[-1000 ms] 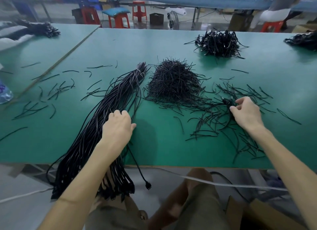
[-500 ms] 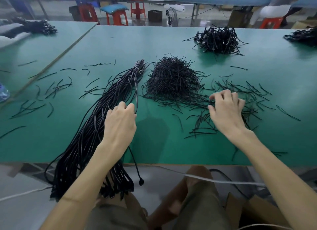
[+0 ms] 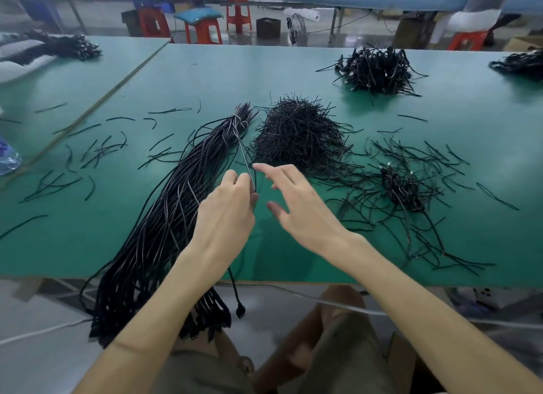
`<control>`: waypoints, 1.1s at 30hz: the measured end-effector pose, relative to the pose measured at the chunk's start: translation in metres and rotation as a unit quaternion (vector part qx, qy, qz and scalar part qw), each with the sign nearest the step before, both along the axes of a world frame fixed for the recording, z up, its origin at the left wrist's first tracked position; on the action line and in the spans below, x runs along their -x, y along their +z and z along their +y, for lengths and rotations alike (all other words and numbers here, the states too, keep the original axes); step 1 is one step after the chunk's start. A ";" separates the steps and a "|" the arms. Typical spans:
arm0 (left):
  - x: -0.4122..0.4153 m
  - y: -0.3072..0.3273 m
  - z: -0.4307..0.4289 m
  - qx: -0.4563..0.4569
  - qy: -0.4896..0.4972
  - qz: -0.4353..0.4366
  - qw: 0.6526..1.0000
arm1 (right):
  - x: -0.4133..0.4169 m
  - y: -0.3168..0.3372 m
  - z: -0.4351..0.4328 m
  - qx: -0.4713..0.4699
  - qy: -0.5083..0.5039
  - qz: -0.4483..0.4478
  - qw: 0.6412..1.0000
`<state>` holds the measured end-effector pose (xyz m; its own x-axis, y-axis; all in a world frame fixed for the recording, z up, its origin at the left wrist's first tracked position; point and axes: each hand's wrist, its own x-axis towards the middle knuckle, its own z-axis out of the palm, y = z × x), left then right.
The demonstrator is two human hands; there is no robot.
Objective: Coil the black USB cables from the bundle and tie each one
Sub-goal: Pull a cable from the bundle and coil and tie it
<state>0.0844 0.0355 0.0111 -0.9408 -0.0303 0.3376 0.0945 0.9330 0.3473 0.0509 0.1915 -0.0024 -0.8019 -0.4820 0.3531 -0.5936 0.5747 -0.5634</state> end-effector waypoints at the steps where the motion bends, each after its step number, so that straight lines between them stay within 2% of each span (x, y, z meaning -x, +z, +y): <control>1: 0.001 -0.001 0.000 -0.018 -0.013 -0.015 1.000 | -0.001 -0.001 -0.006 0.008 0.011 -0.009 1.000; 4: 0.003 -0.007 -0.005 -0.039 -0.067 -0.036 0.996 | -0.003 -0.004 -0.018 0.028 0.025 -0.035 0.999; 7: 0.006 -0.010 -0.016 -0.122 -0.098 -0.070 0.985 | -0.003 -0.008 -0.021 0.023 0.029 -0.066 0.997; 15: 0.013 -0.024 -0.025 -0.179 -0.076 -0.114 0.974 | -0.005 -0.016 -0.018 -0.008 0.005 -0.077 0.997; 19: 0.015 -0.027 -0.027 -0.198 -0.096 -0.169 0.961 | -0.008 -0.023 -0.015 0.051 -0.019 -0.101 0.993; 22: 0.017 -0.026 -0.035 -0.185 -0.083 -0.148 0.968 | -0.011 -0.027 -0.018 0.122 -0.035 -0.121 0.985; 26: 0.019 -0.022 -0.042 -0.210 0.035 -0.066 0.975 | -0.008 -0.026 -0.025 0.171 -0.097 -0.168 0.966; 28: 0.017 -0.019 -0.047 -0.191 0.092 -0.019 0.977 | -0.002 -0.024 -0.031 0.162 -0.124 -0.230 0.951; 30: 0.015 -0.017 -0.055 -0.135 0.118 0.007 0.984 | 0.004 -0.022 -0.041 0.144 -0.135 -0.286 0.938; 33: 0.012 -0.022 -0.067 -0.020 0.123 -0.019 0.992 | 0.014 -0.018 -0.061 0.097 -0.141 -0.289 0.942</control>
